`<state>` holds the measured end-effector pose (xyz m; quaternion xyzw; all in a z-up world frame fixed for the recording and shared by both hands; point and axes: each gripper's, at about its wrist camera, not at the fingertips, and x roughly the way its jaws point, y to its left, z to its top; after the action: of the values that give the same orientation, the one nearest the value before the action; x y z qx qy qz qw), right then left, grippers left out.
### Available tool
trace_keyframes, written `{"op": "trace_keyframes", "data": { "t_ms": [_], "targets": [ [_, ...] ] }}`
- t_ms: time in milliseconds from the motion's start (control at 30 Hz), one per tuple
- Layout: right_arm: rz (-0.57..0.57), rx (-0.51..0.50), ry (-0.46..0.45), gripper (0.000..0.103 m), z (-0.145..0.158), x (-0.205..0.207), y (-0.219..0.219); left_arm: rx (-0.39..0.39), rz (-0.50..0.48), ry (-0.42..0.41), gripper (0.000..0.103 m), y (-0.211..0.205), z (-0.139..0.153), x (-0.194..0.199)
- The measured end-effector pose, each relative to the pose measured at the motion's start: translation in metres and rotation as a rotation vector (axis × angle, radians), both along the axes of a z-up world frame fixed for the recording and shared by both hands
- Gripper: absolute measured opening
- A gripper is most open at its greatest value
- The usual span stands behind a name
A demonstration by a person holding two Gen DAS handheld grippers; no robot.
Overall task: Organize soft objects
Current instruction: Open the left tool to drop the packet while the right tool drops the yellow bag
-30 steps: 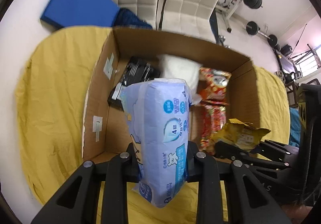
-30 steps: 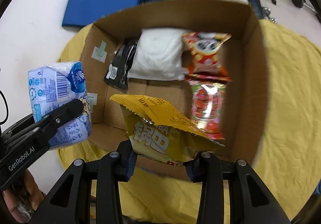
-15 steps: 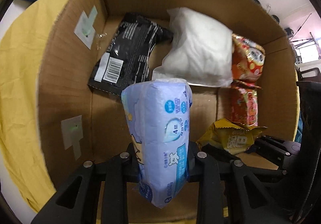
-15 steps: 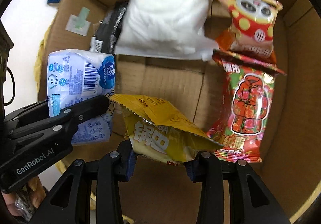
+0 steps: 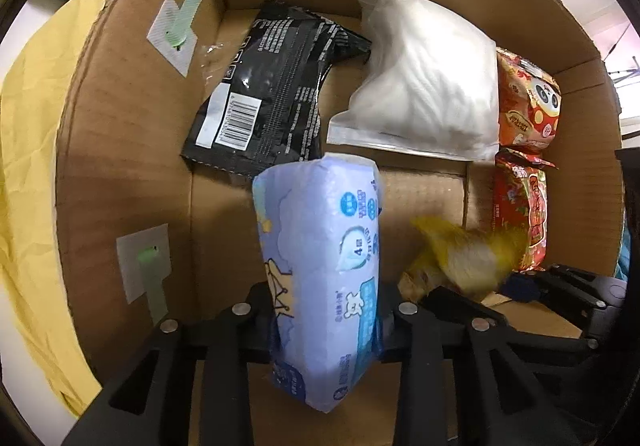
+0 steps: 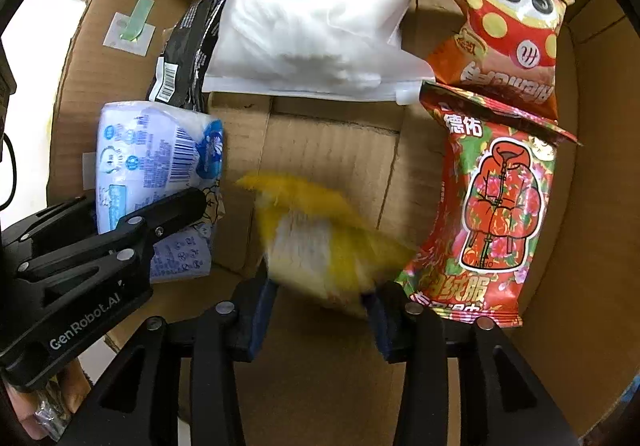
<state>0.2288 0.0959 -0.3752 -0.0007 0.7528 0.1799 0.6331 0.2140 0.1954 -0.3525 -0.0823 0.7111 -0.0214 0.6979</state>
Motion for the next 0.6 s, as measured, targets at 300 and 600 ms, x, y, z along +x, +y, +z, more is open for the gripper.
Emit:
{"op": "trace_keyframes", "data": {
  "t_ms": [300,600],
  "targets": [
    [0.009,-0.061,-0.041,0.067,0.018,-0.001,0.001,0.053,0.036,-0.039,0.072,0.004,0.016,-0.010],
    [-0.015,-0.152,-0.140,0.095,0.049,0.000,-0.012,0.077,0.032,-0.095,0.094,-0.001,0.049,-0.012]
  ]
}}
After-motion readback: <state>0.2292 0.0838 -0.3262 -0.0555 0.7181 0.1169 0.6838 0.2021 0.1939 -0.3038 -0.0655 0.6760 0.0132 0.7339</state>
